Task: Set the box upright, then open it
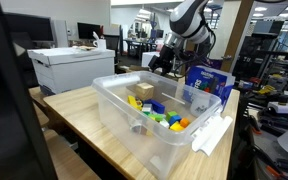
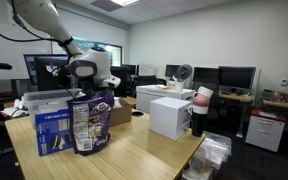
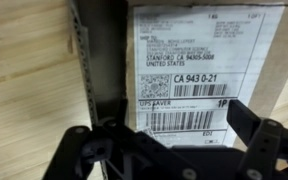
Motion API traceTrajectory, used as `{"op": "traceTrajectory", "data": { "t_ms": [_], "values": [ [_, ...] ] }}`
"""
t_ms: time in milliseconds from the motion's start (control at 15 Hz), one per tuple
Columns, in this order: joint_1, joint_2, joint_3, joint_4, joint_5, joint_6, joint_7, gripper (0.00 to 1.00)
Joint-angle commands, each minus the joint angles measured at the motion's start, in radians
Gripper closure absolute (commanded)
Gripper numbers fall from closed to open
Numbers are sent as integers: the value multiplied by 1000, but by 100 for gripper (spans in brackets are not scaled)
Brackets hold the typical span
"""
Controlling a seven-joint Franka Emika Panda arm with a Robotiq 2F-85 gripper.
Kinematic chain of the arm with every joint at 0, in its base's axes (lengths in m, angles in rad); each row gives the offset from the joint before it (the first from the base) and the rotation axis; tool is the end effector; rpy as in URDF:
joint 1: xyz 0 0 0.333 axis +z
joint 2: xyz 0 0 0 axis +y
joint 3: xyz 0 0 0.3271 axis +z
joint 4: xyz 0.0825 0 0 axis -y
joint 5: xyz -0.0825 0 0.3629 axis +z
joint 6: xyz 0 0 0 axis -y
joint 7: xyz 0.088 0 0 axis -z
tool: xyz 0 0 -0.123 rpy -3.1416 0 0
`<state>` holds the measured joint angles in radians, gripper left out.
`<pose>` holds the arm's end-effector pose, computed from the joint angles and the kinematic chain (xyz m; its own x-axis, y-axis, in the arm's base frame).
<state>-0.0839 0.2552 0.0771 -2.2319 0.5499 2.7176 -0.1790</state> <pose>0.5590 -0.0198 0.2888 0.9238 -0.3294 0.1954 -0.2619 -0.9156 -0.3050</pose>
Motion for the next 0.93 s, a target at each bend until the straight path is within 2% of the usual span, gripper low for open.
{"op": "traceTrajectory", "data": {
  "t_ms": [0, 400, 867],
  "values": [
    [-15, 10, 22, -16, 22, 10, -15, 0],
    [-5, 1, 14, -15, -14, 26, -3, 0],
    [29, -22, -15, -19, -179, 72, 51, 0]
  ]
}}
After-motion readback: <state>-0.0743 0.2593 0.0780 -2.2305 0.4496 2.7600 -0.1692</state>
